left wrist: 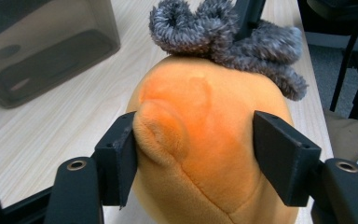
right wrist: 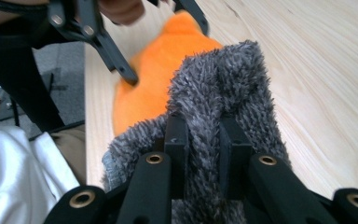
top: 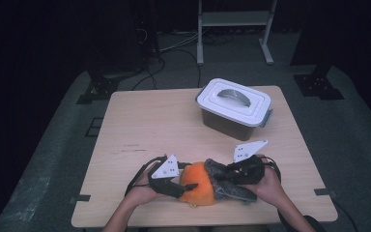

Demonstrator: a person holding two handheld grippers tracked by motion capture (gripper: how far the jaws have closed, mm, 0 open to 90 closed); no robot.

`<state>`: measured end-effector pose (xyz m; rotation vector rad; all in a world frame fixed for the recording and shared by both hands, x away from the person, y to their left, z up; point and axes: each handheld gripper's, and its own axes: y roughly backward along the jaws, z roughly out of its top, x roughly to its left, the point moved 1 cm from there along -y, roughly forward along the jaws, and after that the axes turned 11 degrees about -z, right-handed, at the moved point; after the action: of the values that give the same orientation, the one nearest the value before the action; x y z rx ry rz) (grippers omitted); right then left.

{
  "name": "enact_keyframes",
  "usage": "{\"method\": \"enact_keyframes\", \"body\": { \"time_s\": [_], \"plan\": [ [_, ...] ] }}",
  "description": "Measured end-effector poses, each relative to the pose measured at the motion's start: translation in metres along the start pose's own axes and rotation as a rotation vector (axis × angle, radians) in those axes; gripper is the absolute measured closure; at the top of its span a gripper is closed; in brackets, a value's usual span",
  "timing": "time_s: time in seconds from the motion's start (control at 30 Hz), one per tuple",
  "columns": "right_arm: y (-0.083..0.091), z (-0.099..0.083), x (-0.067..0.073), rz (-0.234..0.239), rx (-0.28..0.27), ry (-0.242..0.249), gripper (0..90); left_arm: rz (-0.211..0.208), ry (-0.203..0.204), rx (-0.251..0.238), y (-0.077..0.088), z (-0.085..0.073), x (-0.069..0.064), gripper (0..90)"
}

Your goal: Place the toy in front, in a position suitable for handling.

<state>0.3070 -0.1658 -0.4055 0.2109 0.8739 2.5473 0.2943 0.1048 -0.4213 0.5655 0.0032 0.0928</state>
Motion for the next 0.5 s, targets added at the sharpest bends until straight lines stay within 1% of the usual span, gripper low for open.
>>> {"method": "enact_keyframes", "body": {
  "time_s": [0.1,0.13,0.17,0.2,0.27,0.33,0.37,0.43,0.5],
  "plan": [
    [0.001,-0.006,-0.007,-0.021,0.028,-0.021,75.9,-0.001,-0.007,-0.008,0.000,0.000,-0.001,35.1],
    [0.002,-0.008,-0.009,-0.026,0.034,-0.030,75.8,-0.005,-0.018,-0.007,-0.001,0.001,-0.002,35.3],
    [0.004,-0.009,-0.011,-0.028,0.031,-0.041,75.9,-0.004,-0.026,-0.007,-0.002,0.002,-0.003,35.4],
    [0.005,-0.008,-0.011,-0.030,0.018,-0.040,76.0,-0.008,-0.037,-0.005,-0.002,0.004,-0.005,35.7],
    [0.007,-0.001,-0.006,-0.038,-0.008,-0.020,76.2,-0.017,-0.065,0.000,-0.004,0.007,-0.008,36.1],
    [0.009,0.008,-0.001,-0.032,-0.047,0.000,76.2,-0.023,-0.092,-0.001,-0.006,0.010,-0.012,36.3],
    [0.009,0.013,0.002,-0.031,-0.053,0.011,76.1,-0.024,-0.105,0.007,-0.007,0.011,-0.013,36.3],
    [0.007,0.017,0.007,-0.029,-0.058,0.028,76.1,-0.021,-0.114,0.014,-0.007,0.012,-0.015,36.3],
    [0.005,0.015,0.006,-0.023,-0.053,0.023,76.0,-0.022,-0.109,0.014,-0.006,0.010,-0.013,36.5]
  ]
}}
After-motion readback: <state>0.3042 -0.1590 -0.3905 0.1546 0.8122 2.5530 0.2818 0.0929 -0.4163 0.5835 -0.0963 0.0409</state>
